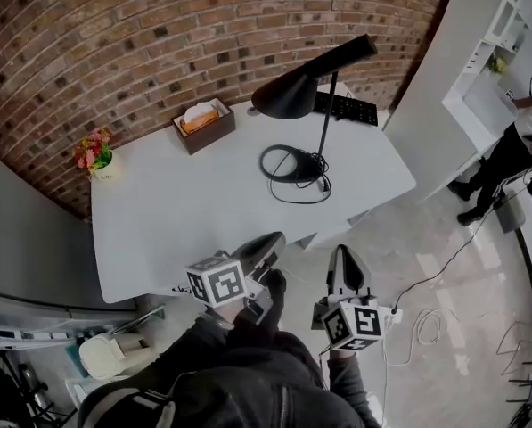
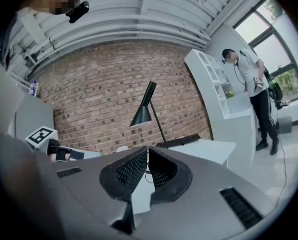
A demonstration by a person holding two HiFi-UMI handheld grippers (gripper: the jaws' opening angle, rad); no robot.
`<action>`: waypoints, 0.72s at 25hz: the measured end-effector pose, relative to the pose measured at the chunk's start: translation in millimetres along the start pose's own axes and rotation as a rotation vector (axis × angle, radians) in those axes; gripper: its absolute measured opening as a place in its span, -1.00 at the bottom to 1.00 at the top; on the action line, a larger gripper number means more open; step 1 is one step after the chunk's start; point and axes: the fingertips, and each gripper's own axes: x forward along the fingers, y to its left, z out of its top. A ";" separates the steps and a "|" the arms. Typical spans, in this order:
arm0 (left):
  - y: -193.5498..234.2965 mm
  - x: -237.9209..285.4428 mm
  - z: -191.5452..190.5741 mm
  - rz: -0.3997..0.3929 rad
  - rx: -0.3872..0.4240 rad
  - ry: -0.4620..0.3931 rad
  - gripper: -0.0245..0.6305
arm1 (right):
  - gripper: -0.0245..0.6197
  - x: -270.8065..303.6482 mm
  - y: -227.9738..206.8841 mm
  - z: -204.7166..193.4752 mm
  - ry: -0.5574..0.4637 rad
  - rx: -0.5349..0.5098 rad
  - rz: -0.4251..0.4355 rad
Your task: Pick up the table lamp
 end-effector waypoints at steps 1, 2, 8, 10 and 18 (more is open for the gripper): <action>2.8 3.9 10.5 -0.008 -0.017 -0.023 -0.91 | -0.89 7.3 0.4 6.7 -0.015 -0.005 0.017; 5.9 8.2 21.0 -0.014 -0.028 -0.044 -0.91 | -0.89 15.0 1.0 13.4 -0.031 -0.008 0.034; 19.6 45.7 80.3 -0.072 -0.079 -0.150 -0.91 | -0.89 71.7 -2.6 58.0 -0.065 -0.013 0.109; 23.3 58.7 97.6 -0.101 -0.099 -0.176 -0.91 | -0.88 91.4 -6.5 80.1 -0.082 -0.017 0.125; 49.2 92.3 162.2 -0.184 -0.131 -0.284 -0.91 | -0.88 171.7 -26.2 144.5 -0.159 -0.041 0.166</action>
